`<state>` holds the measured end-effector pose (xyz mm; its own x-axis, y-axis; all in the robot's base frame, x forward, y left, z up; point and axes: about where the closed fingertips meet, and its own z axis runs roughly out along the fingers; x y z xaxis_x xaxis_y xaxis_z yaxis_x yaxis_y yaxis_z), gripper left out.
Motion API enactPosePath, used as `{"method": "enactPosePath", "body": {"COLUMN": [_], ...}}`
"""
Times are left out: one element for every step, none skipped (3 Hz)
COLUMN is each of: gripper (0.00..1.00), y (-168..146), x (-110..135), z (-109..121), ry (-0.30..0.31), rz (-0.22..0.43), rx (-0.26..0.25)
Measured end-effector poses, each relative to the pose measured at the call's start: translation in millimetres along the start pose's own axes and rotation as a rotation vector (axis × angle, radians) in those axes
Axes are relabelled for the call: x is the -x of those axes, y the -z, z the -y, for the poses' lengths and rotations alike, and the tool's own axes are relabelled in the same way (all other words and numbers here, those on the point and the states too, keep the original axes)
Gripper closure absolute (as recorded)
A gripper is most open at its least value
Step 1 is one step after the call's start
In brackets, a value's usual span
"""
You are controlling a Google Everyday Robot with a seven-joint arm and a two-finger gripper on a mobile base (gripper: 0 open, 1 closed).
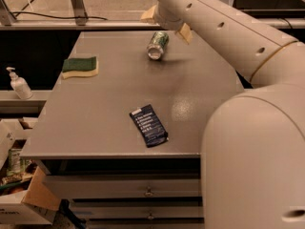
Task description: Move green can near sponge
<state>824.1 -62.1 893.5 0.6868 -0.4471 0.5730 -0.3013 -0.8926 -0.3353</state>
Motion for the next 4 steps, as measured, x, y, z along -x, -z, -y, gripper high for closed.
{"method": "enactPosePath", "body": {"gripper": [0.0,0.0,0.0,0.16], "y": [-20,-33,-40,-44], "x": [-1,3,14,30], "z": [-8,-18,-22,-20], "ry": [0.02,0.023,0.026,0.039], "rz": [-0.004,0.008,0.037,0.072], "rx": [0.058,0.099,0.116,0.123]}}
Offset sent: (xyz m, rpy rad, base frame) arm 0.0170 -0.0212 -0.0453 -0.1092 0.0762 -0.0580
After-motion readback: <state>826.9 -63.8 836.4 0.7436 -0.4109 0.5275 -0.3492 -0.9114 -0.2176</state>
